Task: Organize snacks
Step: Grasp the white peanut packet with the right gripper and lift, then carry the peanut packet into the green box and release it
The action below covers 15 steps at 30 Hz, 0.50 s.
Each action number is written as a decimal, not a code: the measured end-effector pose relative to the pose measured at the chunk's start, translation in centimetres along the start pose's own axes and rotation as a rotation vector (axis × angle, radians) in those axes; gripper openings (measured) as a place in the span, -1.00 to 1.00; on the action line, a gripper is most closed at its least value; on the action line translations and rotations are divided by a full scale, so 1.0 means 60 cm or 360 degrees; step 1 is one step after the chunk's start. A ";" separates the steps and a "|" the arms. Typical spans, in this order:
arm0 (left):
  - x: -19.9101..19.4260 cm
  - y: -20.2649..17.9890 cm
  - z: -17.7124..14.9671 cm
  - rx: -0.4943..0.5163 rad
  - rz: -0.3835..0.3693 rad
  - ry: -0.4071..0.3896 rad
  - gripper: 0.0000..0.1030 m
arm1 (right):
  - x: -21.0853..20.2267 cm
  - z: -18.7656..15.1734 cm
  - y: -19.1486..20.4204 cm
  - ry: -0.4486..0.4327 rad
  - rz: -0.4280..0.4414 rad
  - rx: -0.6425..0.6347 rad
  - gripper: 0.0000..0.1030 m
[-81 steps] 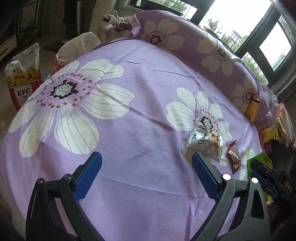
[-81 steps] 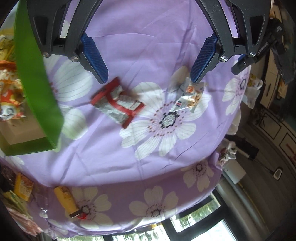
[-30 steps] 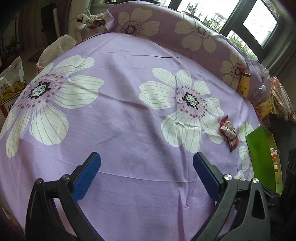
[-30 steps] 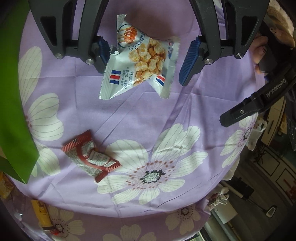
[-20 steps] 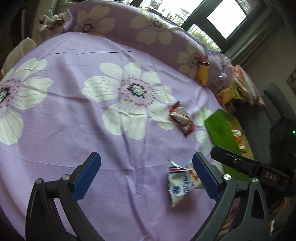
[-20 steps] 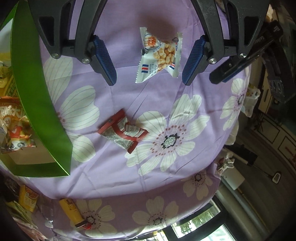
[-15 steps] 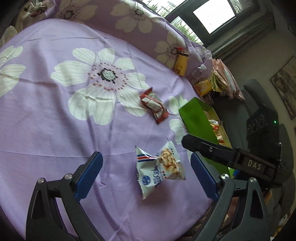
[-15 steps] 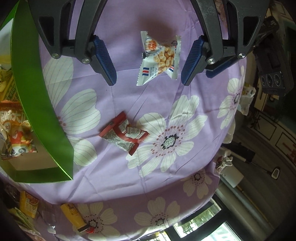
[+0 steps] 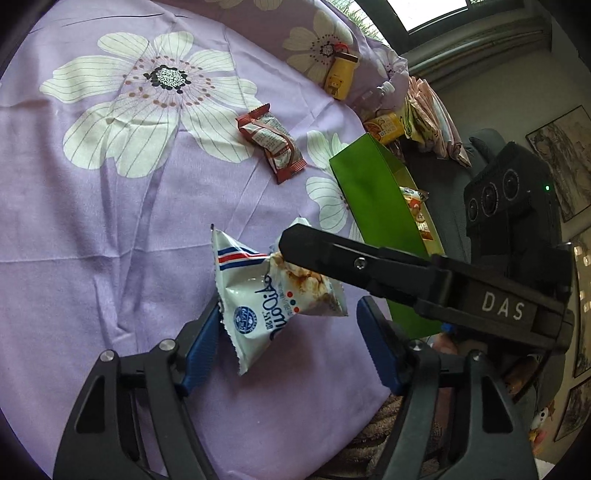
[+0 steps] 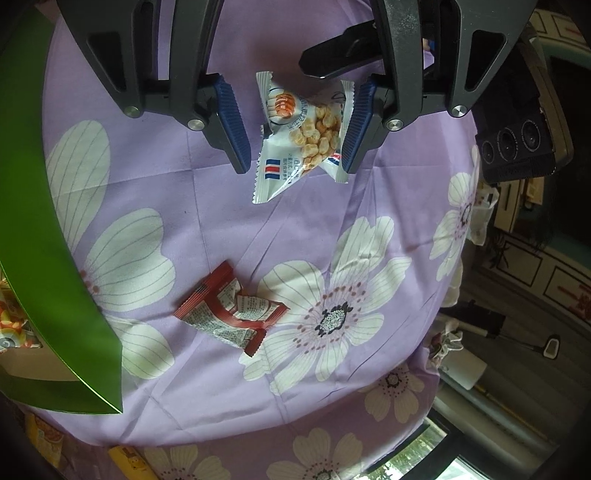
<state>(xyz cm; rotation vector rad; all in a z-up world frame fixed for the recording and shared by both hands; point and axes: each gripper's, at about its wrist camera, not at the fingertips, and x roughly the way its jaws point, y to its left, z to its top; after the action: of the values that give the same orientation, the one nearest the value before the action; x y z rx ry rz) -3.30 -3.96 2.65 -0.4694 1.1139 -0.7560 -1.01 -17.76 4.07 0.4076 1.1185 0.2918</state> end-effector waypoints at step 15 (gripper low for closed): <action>-0.017 -0.056 0.014 0.0160 0.0136 -0.0164 0.06 | -0.019 -0.001 0.018 -0.0069 -0.0053 -0.0078 0.06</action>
<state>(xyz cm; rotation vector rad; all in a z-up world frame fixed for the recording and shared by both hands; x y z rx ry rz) -3.79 -5.50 5.90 -0.3695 0.9893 -0.7017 -1.58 -17.29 5.43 0.3497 1.0725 0.2793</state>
